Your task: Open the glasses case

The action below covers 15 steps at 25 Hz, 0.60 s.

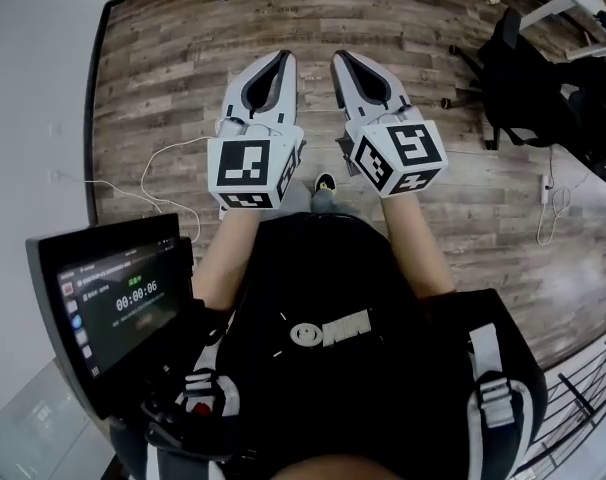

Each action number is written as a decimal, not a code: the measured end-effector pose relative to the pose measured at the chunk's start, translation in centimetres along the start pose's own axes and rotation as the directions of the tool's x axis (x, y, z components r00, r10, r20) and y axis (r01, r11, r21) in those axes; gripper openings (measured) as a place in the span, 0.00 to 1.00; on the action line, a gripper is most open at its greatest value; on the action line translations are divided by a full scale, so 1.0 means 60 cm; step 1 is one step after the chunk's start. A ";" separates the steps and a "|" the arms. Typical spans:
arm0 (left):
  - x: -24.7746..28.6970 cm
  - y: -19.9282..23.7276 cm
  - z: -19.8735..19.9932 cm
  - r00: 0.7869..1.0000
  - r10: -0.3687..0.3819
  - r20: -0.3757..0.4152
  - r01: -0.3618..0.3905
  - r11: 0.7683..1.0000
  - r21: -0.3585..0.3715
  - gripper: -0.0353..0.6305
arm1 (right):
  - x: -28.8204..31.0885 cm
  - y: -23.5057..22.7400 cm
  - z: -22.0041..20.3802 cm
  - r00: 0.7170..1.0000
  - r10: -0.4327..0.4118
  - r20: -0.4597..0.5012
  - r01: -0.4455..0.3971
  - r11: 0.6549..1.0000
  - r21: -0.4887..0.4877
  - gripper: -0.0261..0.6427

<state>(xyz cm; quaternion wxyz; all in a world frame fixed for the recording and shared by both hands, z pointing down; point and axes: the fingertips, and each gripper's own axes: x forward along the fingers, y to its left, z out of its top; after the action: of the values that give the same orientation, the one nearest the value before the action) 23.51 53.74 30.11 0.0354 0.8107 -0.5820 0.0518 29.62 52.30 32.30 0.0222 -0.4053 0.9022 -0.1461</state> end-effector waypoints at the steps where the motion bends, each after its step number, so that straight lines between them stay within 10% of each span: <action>1: 0.005 0.002 -0.002 1.000 0.004 -0.006 -0.004 1.000 0.003 0.06 | 0.006 -0.003 0.000 1.000 0.005 -0.001 -0.005 1.000 0.002 0.05; 15: 0.104 0.151 0.001 1.000 -0.016 -0.011 0.016 1.000 0.002 0.06 | 0.193 -0.002 0.016 1.000 0.002 -0.012 -0.002 1.000 -0.009 0.05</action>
<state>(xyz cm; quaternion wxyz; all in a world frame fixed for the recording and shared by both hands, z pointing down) 16.91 45.00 30.82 0.0380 0.8152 -0.5751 0.0566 22.12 43.45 32.33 0.0150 -0.4037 0.9033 -0.1444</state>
